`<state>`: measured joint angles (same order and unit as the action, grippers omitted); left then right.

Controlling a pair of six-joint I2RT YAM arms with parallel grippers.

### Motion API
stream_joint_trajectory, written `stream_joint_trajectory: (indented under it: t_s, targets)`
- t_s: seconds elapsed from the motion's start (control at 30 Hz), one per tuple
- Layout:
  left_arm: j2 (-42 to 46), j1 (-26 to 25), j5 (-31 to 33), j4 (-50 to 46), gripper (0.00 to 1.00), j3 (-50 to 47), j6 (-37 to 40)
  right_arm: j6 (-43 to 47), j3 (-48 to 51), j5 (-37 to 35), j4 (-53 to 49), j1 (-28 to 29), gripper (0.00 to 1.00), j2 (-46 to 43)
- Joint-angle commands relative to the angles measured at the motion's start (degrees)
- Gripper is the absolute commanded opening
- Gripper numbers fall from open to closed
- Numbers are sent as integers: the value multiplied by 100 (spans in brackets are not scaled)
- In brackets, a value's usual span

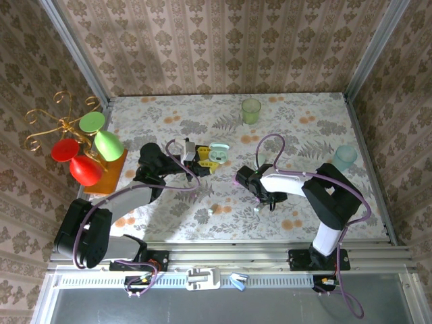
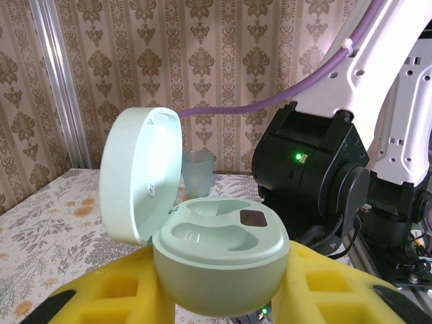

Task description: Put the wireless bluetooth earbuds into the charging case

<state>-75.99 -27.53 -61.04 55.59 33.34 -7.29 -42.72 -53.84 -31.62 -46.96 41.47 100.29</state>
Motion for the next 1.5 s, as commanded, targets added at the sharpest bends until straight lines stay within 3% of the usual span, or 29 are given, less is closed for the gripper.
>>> stream_joint_trajectory:
  t_s: [0.0,0.27,0.73,0.83,1.17,1.47]
  targets:
    - [62,47,-51,170,31,-29,24,-193,83,-100,-168,14,18,22]
    - [75,48,-26,171,31,-65,17,36,161,224,119,-78,17,-711]
    - [44,46,15,167,31,-92,34,205,816,3413,1336,-1532,16,-2777]
    - [22,46,19,180,31,-77,23,144,932,4078,1588,-1773,16,-2942]
    - [5,40,21,180,31,-74,34,197,998,5231,2328,-2033,17,-2906]
    - [-22,46,11,164,31,-49,49,368,899,5501,2335,-2079,17,-2983]
